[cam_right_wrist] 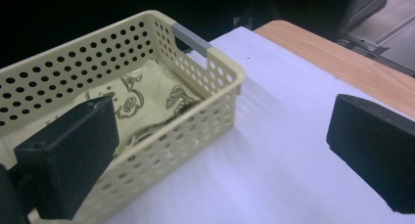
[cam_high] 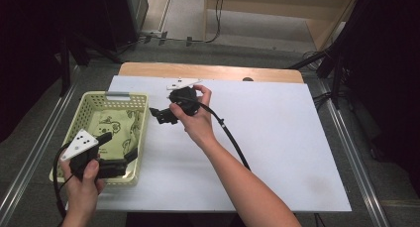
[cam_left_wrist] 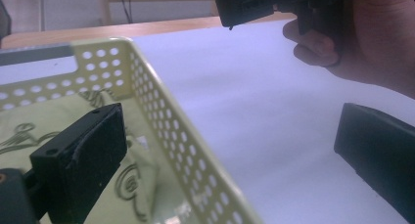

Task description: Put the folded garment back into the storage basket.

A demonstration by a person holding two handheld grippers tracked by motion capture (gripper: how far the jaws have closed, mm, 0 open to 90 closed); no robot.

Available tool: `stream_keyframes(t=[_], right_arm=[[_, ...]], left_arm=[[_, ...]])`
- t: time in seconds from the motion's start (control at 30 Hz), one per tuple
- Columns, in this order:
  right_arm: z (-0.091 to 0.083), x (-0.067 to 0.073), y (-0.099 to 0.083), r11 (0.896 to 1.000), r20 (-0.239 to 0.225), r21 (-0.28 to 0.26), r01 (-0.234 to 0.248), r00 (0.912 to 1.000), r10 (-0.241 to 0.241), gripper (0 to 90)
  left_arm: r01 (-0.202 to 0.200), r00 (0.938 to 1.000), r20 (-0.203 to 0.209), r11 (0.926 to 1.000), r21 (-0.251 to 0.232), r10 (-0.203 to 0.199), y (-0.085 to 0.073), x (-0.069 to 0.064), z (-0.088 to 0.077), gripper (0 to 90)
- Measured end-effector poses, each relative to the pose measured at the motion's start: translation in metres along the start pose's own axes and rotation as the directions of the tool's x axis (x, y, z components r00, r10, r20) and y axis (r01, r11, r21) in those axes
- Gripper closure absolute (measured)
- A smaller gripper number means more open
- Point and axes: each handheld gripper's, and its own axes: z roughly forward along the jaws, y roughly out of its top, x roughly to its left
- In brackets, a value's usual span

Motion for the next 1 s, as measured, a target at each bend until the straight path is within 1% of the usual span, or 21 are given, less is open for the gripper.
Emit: stream_keyframes(t=[0.1,0.13,0.2,0.23,0.3,0.33,0.57,0.77,0.87,1.0], right_arm=[[-0.013,-0.006,-0.005,1.0,0.012,-0.007,-0.005,0.9999,0.005,0.0],[-0.017,-0.009,-0.007,1.0,0.015,-0.013,-0.004,0.9999,0.004,0.0],[-0.027,-0.013,-0.01,1.0,0.019,-0.02,-0.011,0.9997,0.011,0.0],[-0.031,-0.016,-0.011,1.0,0.021,-0.023,-0.014,0.9997,0.015,0.0],[-0.04,-0.02,-0.013,0.999,0.024,-0.031,-0.021,0.9995,0.022,0.0],[-0.045,-0.022,-0.014,0.999,0.029,-0.032,-0.024,0.9993,0.025,0.0],[-0.073,-0.034,-0.028,0.998,0.056,-0.051,-0.035,0.9977,0.038,0.0],[-0.101,-0.047,-0.044,0.997,0.086,-0.063,-0.044,0.9951,0.05,0.0],[-0.114,-0.052,-0.053,0.997,0.103,-0.07,-0.038,0.9937,0.045,0.0],[-0.132,-0.06,-0.067,0.996,0.129,-0.079,-0.046,0.9901,0.056,0.0]], left_arm=[[-0.011,0.9999,0.012,0.9999,-0.002,0.011,0.002,-0.007,0.007,0.0],[-0.009,0.9998,0.016,0.9999,-0.01,0.009,0.002,-0.011,0.009,0.0],[-0.018,0.9992,0.037,0.9995,-0.028,0.019,0.004,-0.018,0.012,0.0],[-0.028,0.9987,0.042,0.9993,-0.024,0.029,0.005,-0.022,0.015,0.0],[-0.032,0.9981,0.052,0.999,-0.03,0.034,0.007,-0.028,0.02,0.0],[-0.041,0.9974,0.058,0.9988,-0.029,0.042,0.008,-0.032,0.023,0.0],[-0.057,0.9943,0.089,0.9978,-0.035,0.06,0.011,-0.049,0.039,0.0],[-0.069,0.9909,0.113,0.9969,-0.038,0.073,0.013,-0.064,0.052,0.0],[-0.079,0.9889,0.124,0.9964,-0.033,0.082,0.013,-0.071,0.059,0.0],[-0.089,0.9862,0.138,0.9955,-0.035,0.093,0.013,-0.08,0.068,0.0]])
